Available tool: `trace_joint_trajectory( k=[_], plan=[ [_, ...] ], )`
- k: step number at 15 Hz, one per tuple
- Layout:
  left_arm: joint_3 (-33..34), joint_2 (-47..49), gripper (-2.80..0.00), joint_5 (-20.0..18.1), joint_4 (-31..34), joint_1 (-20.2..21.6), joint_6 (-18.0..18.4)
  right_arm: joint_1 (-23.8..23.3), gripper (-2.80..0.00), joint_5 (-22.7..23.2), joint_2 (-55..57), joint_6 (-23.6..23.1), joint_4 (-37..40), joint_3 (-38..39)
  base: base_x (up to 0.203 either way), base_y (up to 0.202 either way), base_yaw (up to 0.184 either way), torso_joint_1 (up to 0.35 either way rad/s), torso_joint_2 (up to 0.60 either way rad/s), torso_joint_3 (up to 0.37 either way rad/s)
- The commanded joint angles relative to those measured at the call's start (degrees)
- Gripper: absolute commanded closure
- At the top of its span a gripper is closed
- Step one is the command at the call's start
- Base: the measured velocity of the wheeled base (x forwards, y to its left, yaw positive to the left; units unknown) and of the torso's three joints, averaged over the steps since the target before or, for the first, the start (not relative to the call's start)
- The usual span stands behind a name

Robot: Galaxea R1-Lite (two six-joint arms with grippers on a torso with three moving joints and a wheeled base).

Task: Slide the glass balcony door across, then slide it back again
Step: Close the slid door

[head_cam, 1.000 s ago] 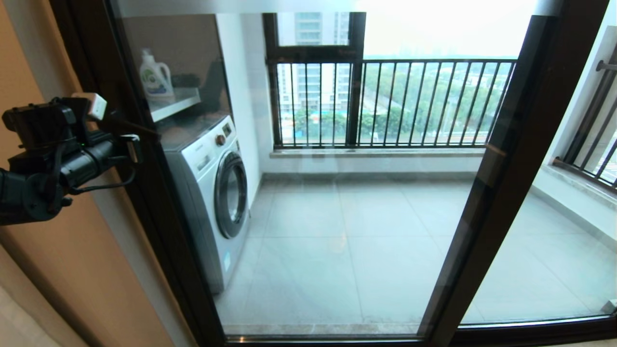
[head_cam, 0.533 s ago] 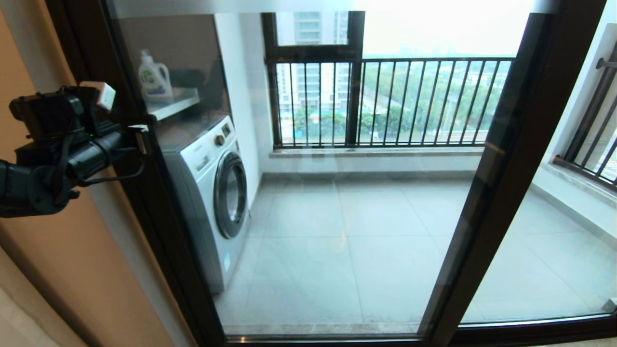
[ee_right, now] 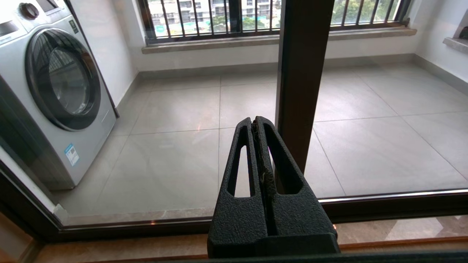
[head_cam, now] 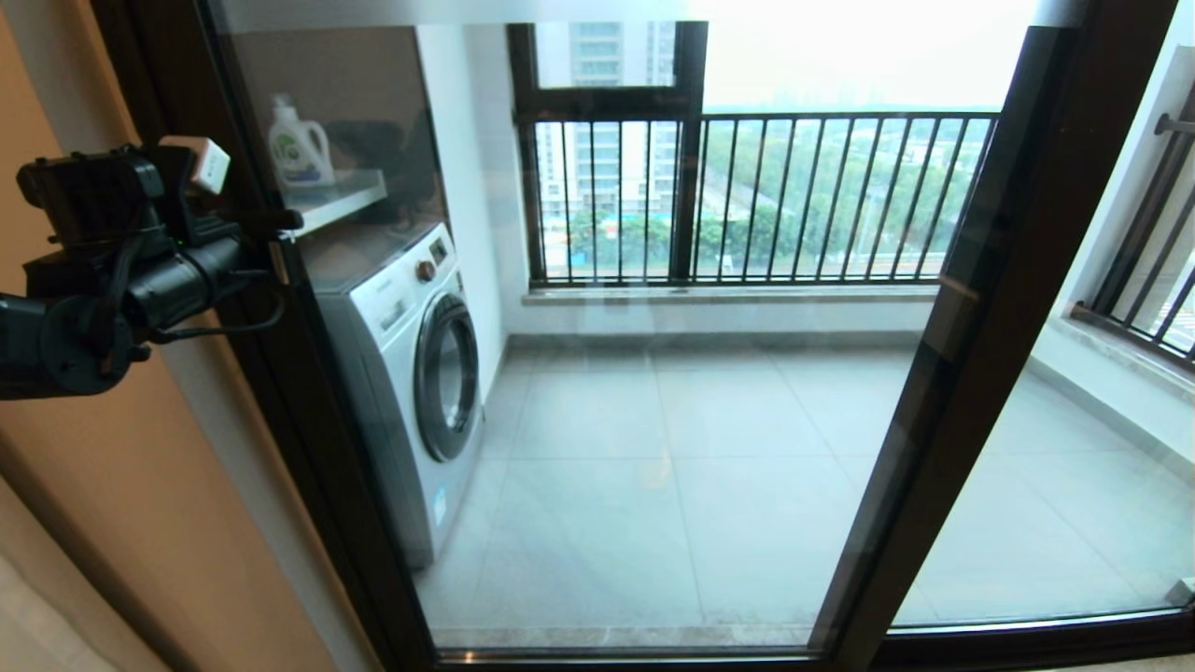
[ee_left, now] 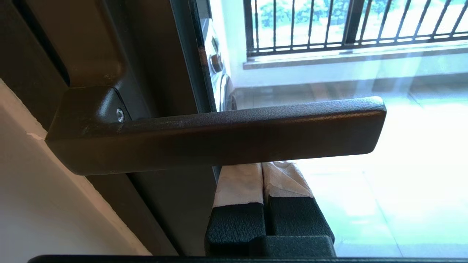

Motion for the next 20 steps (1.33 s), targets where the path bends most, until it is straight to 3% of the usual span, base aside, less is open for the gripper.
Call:
trace_joint_trajectory(
  k=[1, 5, 9, 17, 20],
  plan=[
    [0.0, -0.83, 0.0, 0.0, -0.72, 0.0, 0.02, 0.02, 0.0, -0.02, 0.07, 0.02, -0.05, 0.7, 0.0, 0.0, 0.0, 0.0, 0.0, 0.0],
    [0.53, -0.74, 0.0, 0.18, -0.76, 0.04, 0.02, 0.02, 0.0, -0.02, 0.07, 0.02, -0.05, 0.7, 0.0, 0.0, 0.0, 0.0, 0.0, 0.0],
    [5.91, -1.0, 0.0, 0.18, -1.87, 0.2, -0.01, 0.02, 0.0, -0.02, 0.07, 0.02, -0.05, 0.7, 0.0, 0.0, 0.0, 0.0, 0.0, 0.0],
    [7.18, -2.15, 0.0, 0.18, -2.74, 0.84, -0.14, 0.02, 0.0, -0.02, 0.07, 0.02, -0.05, 0.7, 0.0, 0.0, 0.0, 0.0, 0.0, 0.0],
    [13.79, -5.83, 0.0, -0.47, -3.68, 2.84, -0.22, 0.02, 0.0, -0.02, 0.07, 0.02, -0.05, 0.7, 0.0, 0.0, 0.0, 0.0, 0.0, 0.0]
  ],
)
